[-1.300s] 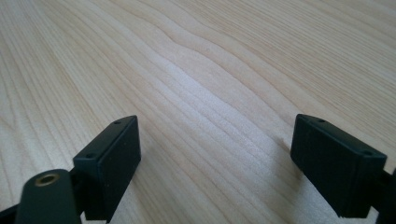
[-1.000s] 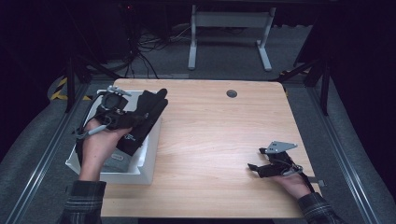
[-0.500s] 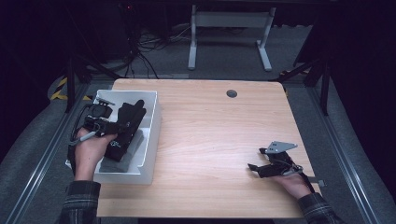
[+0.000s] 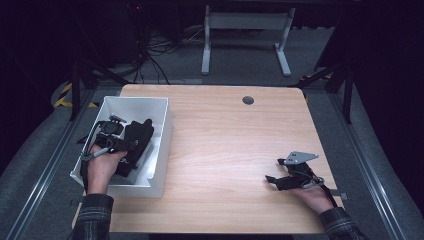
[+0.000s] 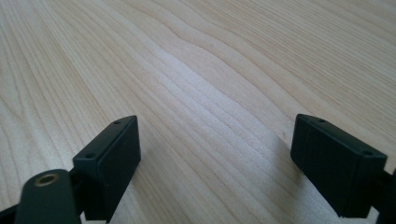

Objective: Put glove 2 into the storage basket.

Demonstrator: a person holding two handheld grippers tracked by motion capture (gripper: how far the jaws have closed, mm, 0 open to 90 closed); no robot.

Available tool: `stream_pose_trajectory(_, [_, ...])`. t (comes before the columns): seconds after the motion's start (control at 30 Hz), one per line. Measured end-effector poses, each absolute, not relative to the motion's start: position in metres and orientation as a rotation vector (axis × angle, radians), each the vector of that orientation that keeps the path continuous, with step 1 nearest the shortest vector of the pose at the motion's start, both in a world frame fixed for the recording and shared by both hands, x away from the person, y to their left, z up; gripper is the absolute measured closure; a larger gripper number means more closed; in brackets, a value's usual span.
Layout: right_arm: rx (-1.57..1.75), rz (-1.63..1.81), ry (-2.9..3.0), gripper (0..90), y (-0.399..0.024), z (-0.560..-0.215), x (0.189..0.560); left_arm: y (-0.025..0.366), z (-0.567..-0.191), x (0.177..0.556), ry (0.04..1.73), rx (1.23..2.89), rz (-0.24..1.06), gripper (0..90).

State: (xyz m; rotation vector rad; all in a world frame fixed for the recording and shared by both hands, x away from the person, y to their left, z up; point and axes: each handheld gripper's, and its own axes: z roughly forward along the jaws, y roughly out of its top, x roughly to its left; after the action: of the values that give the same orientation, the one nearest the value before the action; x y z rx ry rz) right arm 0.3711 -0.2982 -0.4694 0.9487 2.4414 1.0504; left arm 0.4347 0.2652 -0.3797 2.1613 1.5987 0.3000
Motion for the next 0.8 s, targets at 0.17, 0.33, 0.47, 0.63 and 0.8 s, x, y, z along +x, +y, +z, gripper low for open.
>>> stream_pose_trajectory(0.17, [0.957, 1.048, 2.439, 16.0, -0.299, -0.469, 0.37, 0.263, -0.372, 0.436, 1.563, 2.15, 0.327, 35.9])
stream_pose_trajectory(0.33, [0.955, 1.047, 2.439, 16.0, -0.299, -0.469, 0.37, 0.26, -0.361, 0.435, 1.529, 2.127, 0.363, 25.2])
stream_pose_trajectory(0.47, [0.957, 1.047, 2.439, 16.0, -0.299, -0.469, 0.37, 0.259, -0.348, 0.431, 1.491, 2.108, 0.381, 22.1])
stream_pose_trajectory(0.63, [0.957, 1.047, 2.439, 16.0, -0.299, -0.469, 0.37, 0.252, -0.33, 0.423, 1.41, 2.086, 0.383, 20.5])
stream_pose_trajectory(0.8, [0.956, 1.047, 2.439, 16.0, -0.299, -0.469, 0.37, 0.24, -0.319, 0.419, 1.326, 2.068, 0.375, 19.7])
